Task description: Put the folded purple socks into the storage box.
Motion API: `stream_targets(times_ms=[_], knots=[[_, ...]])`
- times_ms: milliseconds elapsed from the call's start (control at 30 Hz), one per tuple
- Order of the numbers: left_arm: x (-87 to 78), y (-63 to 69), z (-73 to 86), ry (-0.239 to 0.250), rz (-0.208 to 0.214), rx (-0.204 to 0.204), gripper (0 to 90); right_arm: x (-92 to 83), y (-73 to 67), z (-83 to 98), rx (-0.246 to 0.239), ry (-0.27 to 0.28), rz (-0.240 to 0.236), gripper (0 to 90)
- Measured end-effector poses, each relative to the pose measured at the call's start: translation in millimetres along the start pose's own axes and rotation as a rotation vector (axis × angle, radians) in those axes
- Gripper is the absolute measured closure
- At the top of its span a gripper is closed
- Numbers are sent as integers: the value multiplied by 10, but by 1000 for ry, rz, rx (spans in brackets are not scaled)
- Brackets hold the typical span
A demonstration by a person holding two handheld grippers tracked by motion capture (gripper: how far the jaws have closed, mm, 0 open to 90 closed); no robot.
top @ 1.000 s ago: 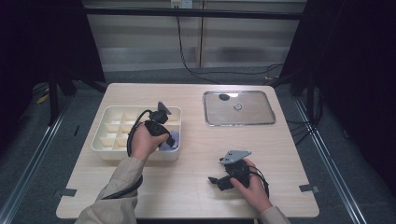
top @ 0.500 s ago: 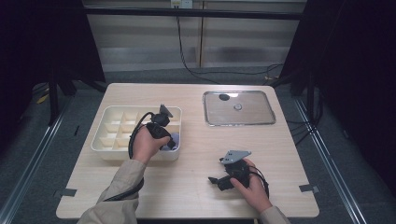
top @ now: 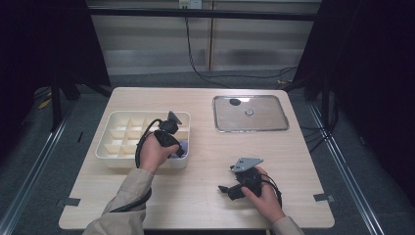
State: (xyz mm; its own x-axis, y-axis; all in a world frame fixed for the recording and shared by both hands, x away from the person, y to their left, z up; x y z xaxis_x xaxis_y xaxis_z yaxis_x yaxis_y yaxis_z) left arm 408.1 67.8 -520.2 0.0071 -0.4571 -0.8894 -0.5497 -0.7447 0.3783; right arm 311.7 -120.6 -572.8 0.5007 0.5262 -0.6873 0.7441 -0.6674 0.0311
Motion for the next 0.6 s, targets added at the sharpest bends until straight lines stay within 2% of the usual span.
stream_targets(times_ms=[400, 600], knots=[[47, -16, 11, 2, -15, 9, 729, 0, 0, 0, 1, 0, 0, 144], [64, -16, 17, 3, -13, 0, 727, 0, 0, 0, 1, 0, 0, 144]])
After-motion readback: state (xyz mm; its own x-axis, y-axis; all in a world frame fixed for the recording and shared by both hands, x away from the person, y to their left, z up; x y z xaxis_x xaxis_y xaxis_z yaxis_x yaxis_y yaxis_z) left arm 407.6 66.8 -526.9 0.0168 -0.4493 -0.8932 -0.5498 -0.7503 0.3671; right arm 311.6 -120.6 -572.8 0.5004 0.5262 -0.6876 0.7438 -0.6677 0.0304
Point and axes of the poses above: each handheld gripper's, and its own axes: x roughly forward along the jaws, z roughly out of its underside, y roughly to its right, the point moved 9 cm from there along x, roughly forward along the jaws, and after that the axes turned 5 degrees about z, right-handed, at the moved point
